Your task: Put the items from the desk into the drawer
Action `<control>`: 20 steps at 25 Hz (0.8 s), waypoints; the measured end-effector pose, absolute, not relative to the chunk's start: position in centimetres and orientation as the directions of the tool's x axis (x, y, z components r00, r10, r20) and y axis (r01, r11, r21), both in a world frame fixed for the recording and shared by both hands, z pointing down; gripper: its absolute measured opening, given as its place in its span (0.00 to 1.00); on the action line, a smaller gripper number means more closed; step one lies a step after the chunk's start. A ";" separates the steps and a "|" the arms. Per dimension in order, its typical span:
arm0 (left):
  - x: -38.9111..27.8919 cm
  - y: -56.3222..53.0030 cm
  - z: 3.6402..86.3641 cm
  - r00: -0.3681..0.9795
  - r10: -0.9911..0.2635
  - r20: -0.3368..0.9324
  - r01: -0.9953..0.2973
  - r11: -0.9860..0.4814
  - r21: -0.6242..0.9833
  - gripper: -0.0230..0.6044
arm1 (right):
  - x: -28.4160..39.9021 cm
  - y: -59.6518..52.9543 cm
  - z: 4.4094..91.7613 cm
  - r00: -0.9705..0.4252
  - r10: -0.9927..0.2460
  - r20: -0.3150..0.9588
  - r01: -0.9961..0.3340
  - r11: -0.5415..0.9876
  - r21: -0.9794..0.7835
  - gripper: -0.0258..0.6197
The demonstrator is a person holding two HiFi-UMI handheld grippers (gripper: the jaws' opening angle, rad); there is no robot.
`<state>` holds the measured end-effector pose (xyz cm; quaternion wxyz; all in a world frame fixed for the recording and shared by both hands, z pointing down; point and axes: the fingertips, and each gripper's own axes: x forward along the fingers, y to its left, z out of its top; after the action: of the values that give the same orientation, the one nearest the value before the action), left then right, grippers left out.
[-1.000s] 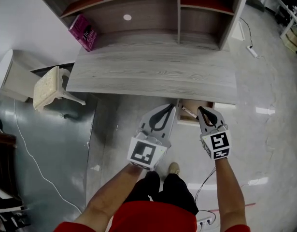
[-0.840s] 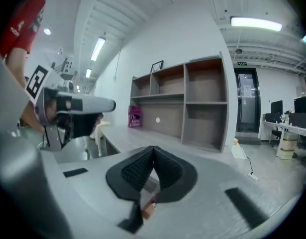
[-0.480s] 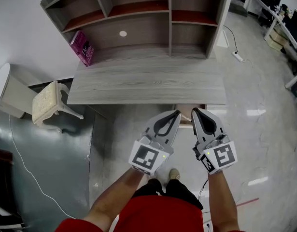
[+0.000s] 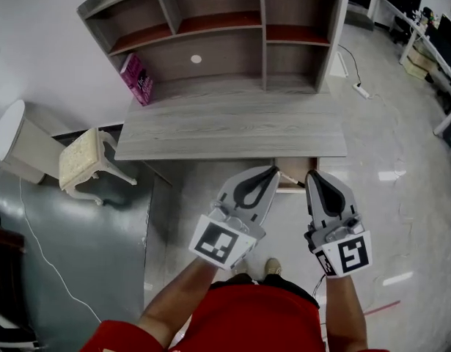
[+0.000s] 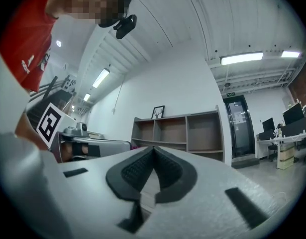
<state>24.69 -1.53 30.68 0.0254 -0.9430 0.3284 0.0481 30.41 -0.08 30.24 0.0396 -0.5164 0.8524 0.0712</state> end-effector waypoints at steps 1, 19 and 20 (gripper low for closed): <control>24.7 -1.3 30.4 0.784 -0.611 -0.112 -0.617 -0.787 -0.021 0.05 | 30.5 0.2 30.0 -0.464 -0.875 -0.140 -0.886 0.459 0.069 0.04; 23.8 -1.2 28.9 0.781 -0.609 -0.139 -0.618 -0.786 -0.031 0.05 | 29.1 -0.1 29.1 -0.482 -0.865 -0.137 -0.876 0.477 0.074 0.04; 23.8 -1.2 28.9 0.781 -0.609 -0.140 -0.618 -0.786 -0.029 0.05 | 29.2 0.0 29.1 -0.482 -0.866 -0.135 -0.876 0.476 0.074 0.04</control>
<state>23.82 -1.18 28.91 0.0367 -0.9429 0.3253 0.0617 29.19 -0.04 29.14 0.0393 -0.5076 0.8582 0.0663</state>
